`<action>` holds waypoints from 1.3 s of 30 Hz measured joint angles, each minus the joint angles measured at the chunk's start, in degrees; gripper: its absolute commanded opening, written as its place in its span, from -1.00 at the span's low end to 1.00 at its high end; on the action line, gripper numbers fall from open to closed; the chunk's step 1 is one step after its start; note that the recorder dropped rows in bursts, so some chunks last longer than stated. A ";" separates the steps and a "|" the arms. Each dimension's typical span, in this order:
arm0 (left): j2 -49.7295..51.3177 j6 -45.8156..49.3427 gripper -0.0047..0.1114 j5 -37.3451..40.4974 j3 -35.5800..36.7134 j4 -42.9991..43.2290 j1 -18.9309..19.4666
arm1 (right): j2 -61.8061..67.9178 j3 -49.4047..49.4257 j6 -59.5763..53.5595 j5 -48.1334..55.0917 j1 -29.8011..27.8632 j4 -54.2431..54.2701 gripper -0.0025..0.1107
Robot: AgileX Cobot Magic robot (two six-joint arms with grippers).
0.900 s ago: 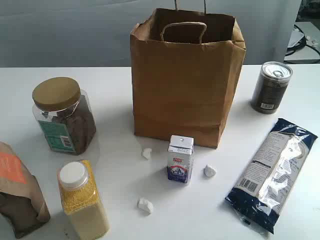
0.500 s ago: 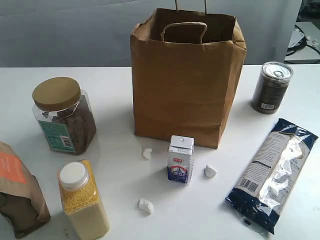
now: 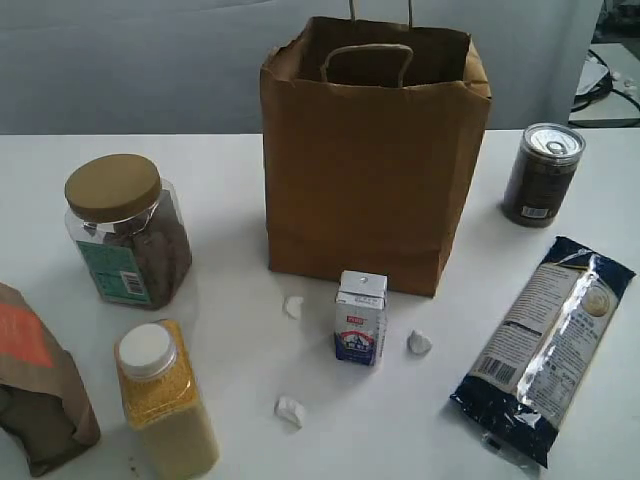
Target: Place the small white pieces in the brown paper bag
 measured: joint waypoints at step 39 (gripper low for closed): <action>0.00 0.00 -0.92 0.00 0.00 0.00 0.00 | 55.39 -12.48 -5.18 -1.36 11.43 2.83 -0.11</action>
